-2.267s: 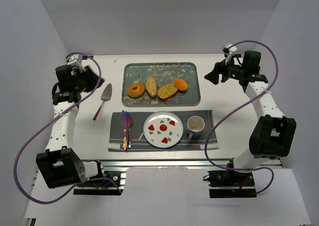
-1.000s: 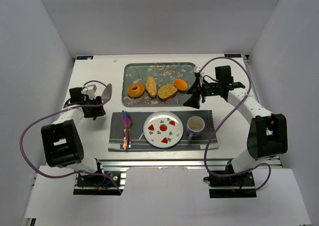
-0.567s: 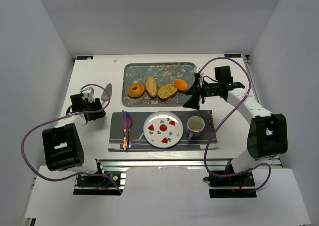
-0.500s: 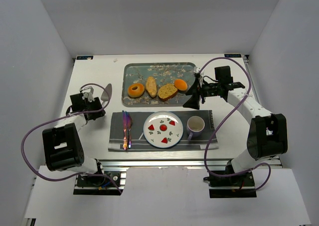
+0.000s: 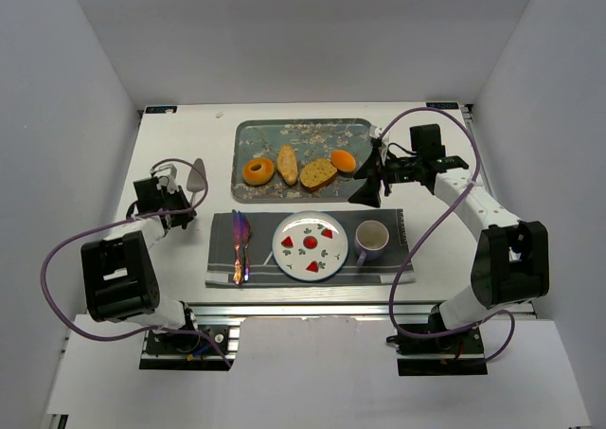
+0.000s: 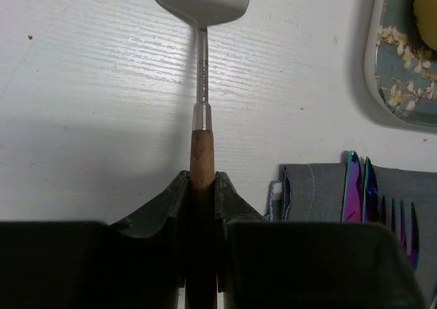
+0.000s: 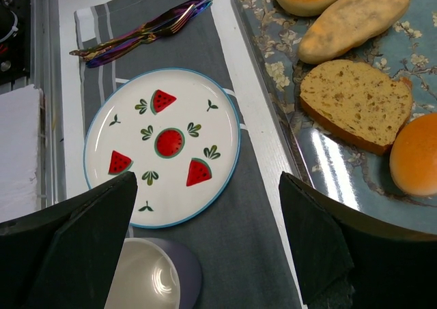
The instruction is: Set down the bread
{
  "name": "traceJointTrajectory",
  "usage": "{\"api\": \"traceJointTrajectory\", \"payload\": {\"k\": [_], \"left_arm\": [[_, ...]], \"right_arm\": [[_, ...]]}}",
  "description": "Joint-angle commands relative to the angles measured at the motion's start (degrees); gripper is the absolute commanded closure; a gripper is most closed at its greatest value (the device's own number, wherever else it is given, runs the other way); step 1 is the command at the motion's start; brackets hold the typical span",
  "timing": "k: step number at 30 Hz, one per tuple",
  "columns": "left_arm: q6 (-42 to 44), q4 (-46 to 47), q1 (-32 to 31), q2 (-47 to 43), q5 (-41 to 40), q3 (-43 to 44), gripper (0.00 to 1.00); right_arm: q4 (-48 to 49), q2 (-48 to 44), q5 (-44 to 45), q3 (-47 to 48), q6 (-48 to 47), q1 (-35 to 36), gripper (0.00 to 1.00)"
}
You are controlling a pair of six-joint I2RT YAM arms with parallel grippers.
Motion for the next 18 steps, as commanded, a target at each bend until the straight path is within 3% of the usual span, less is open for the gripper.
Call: {"api": "traceJointTrajectory", "payload": {"k": [1, 3, 6, 9, 12, 13, 14, 18], "left_arm": [[-0.69, 0.67, 0.02, -3.55, 1.35, 0.27, 0.90], [-1.05, -2.39, -0.07, -4.61, 1.44, 2.19, 1.00], [-4.11, -8.10, 0.02, -5.93, 3.54, 8.34, 1.00], [-9.56, -12.59, -1.11, -6.11, 12.84, 13.18, 1.00], [-13.61, -16.72, -5.58, -6.99, 20.06, 15.04, 1.00], [-14.40, -17.17, -7.00, -7.77, 20.85, 14.86, 1.00], [-15.89, -17.61, -8.40, -9.43, 22.34, 14.51, 1.00], [-18.45, -22.52, -13.15, -11.65, 27.00, 13.02, 1.00]], "right_arm": [[-0.73, -1.83, -0.65, 0.31, -0.49, -0.45, 0.11], [-0.73, -2.01, -0.39, 0.31, -0.49, -0.62, 0.11], [1.02, -2.45, 1.63, 0.05, 1.79, -0.62, 0.13], [5.31, -3.59, 4.08, -1.27, 5.39, -0.98, 0.23], [7.44, -3.85, 5.93, -1.10, 7.95, -1.24, 0.60], [7.44, -3.68, 6.38, -0.66, 8.47, -1.50, 0.96], [7.53, -3.42, 6.64, 0.13, 9.00, -1.59, 1.00], [8.23, -2.98, 7.17, 0.75, 10.41, -1.86, 0.96]]}}
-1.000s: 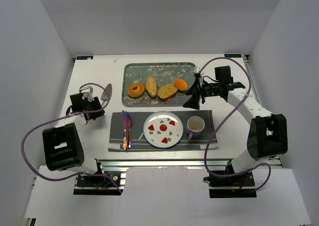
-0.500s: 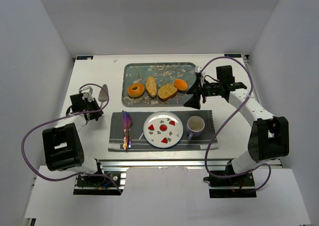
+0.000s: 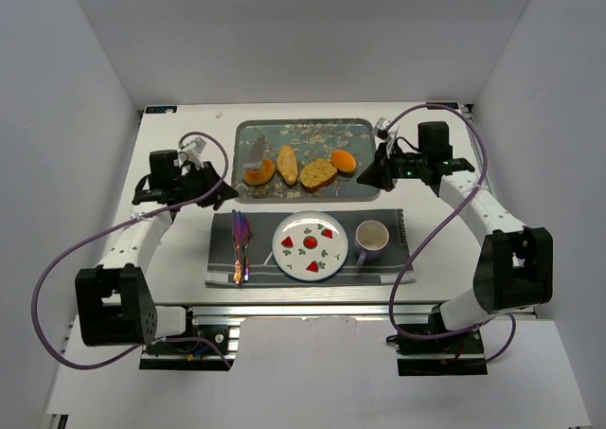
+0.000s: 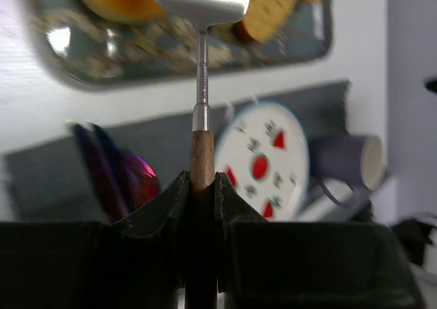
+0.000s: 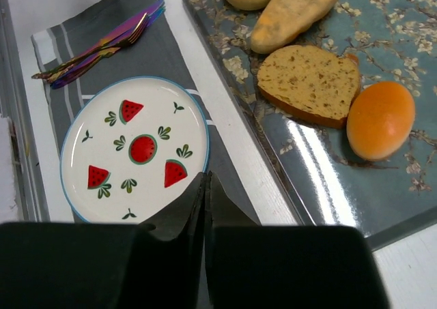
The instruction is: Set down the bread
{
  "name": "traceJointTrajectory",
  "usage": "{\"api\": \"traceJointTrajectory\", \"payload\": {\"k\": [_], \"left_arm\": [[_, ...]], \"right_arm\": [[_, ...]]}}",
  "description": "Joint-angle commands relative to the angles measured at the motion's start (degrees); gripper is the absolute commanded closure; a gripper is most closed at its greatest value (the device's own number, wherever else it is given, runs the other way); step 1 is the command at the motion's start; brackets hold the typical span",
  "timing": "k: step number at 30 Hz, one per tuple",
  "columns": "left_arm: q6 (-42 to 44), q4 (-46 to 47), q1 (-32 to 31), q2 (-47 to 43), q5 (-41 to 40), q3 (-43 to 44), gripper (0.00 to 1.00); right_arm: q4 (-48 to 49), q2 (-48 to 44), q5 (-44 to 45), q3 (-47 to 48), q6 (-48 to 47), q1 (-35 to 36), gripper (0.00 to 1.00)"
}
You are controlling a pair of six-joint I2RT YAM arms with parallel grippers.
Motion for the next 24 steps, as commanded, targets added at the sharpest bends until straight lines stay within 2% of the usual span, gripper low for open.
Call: {"api": "traceJointTrajectory", "payload": {"k": [1, 5, 12, 24], "left_arm": [[-3.70, -6.88, -2.21, -3.06, 9.09, -0.12, 1.00], [-2.56, -14.26, -5.99, -3.85, 9.89, 1.46, 1.00], [0.87, -22.26, -6.87, -1.40, 6.82, 3.92, 1.00], [1.40, -22.19, -8.63, 6.16, 0.22, 8.14, 1.00]], "right_arm": [[3.01, -0.77, 1.16, 2.21, 2.59, -0.57, 0.96], [3.27, 0.29, 1.08, 3.01, 3.29, -0.65, 0.95], [4.06, 0.29, 0.90, 2.66, 4.34, -0.74, 0.95], [4.33, -0.33, 1.16, 1.51, 4.52, -1.27, 0.95]]}}
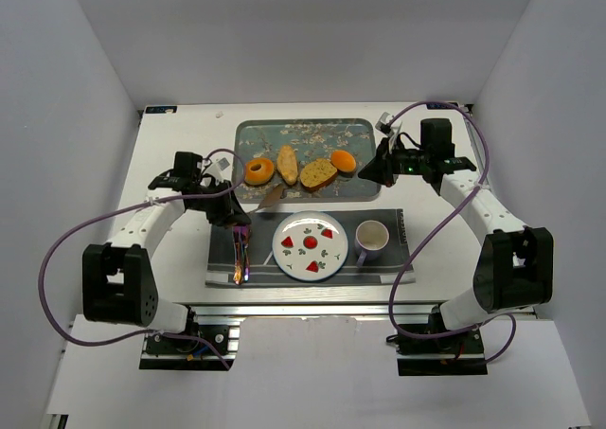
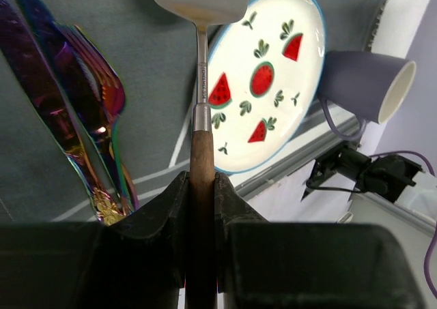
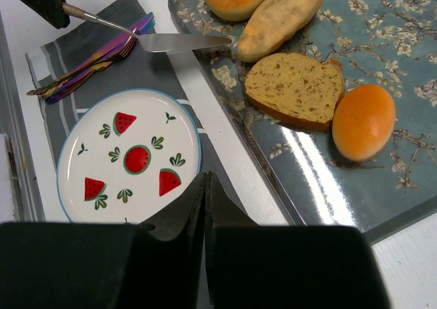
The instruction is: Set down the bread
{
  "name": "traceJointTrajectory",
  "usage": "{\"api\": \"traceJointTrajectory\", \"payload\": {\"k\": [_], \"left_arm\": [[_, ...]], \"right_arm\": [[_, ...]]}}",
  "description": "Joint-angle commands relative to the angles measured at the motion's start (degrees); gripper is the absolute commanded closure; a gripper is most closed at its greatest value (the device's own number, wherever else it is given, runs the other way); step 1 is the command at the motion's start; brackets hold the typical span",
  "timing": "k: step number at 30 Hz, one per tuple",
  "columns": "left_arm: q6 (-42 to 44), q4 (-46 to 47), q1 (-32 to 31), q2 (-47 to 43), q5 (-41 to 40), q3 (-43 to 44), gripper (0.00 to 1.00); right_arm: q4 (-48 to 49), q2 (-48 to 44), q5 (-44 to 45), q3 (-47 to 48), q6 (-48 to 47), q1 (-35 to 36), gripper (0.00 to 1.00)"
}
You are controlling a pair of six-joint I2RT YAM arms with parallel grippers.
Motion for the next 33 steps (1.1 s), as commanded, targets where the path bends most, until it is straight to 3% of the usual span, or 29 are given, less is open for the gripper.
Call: {"api": "traceJointTrajectory", "payload": {"k": [1, 17, 33], "left_arm": [[1.01, 0.89, -0.15, 1.27, -1.13, 3.44, 1.00], [1.62, 2.29, -0.15, 9.44, -2.98, 8.46, 1.00], [4.87, 12.84, -0.15, 11.38, -5.26, -0.94, 1.00]], "right_arm": [[1.53, -0.48, -0.15, 0.75, 0.37, -0.59, 0.95], [2.23, 0.40, -0.41, 1.45, 1.07, -0.86, 0.96], [1.88, 1.10, -1.03, 2.77, 1.16, -1.21, 0.96]]}}
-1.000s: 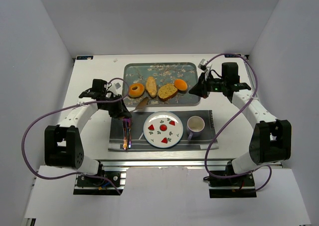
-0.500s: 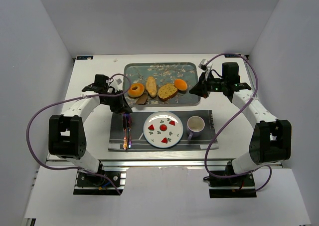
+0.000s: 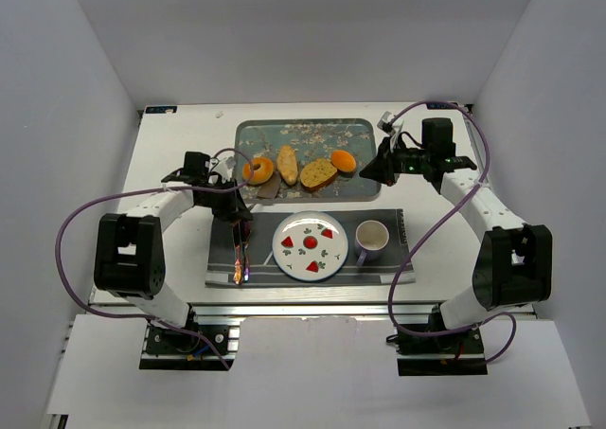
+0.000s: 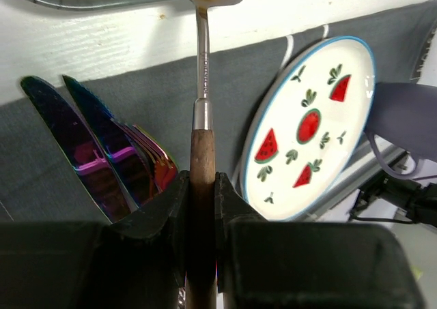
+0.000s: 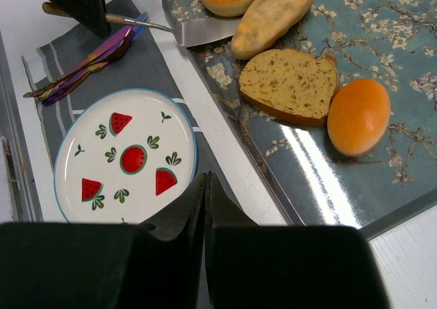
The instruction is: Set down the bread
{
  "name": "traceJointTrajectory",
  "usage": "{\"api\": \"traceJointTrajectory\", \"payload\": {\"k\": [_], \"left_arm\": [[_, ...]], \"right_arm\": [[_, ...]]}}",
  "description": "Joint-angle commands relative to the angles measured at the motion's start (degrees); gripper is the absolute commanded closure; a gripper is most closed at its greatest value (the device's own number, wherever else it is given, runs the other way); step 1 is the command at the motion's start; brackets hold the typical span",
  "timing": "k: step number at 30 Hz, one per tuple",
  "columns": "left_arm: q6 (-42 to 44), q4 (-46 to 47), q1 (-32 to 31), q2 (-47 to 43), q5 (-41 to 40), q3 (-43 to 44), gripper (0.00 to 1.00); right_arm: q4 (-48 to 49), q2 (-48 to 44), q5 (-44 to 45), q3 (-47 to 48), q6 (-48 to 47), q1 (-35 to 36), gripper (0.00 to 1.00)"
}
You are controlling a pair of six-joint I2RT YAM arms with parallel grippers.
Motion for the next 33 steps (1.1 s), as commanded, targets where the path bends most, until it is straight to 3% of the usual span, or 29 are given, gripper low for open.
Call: {"api": "traceJointTrajectory", "payload": {"k": [1, 13, 22, 27, 33], "left_arm": [[0.44, 2.22, -0.06, 0.43, -3.30, -1.89, 1.00], [-5.54, 8.46, 0.90, -0.10, -5.68, -3.47, 1.00], [-7.65, 7.85, 2.05, 0.87, -10.77, -0.58, 1.00], [-4.49, 8.72, 2.05, 0.70, -10.87, 0.31, 1.00], [3.06, 10.49, 1.87, -5.53, -7.79, -3.38, 1.00]], "right_arm": [[1.73, 0.18, -0.98, 2.53, 0.79, -0.29, 0.96], [1.46, -0.25, -1.07, 1.92, 0.35, -0.47, 0.96], [1.64, -0.43, -1.25, 1.56, 0.35, -0.55, 0.96], [1.64, -0.61, -1.25, 1.21, 0.17, -0.55, 0.96], [1.64, -1.05, -1.33, 0.51, -0.09, -0.82, 0.96]]}}
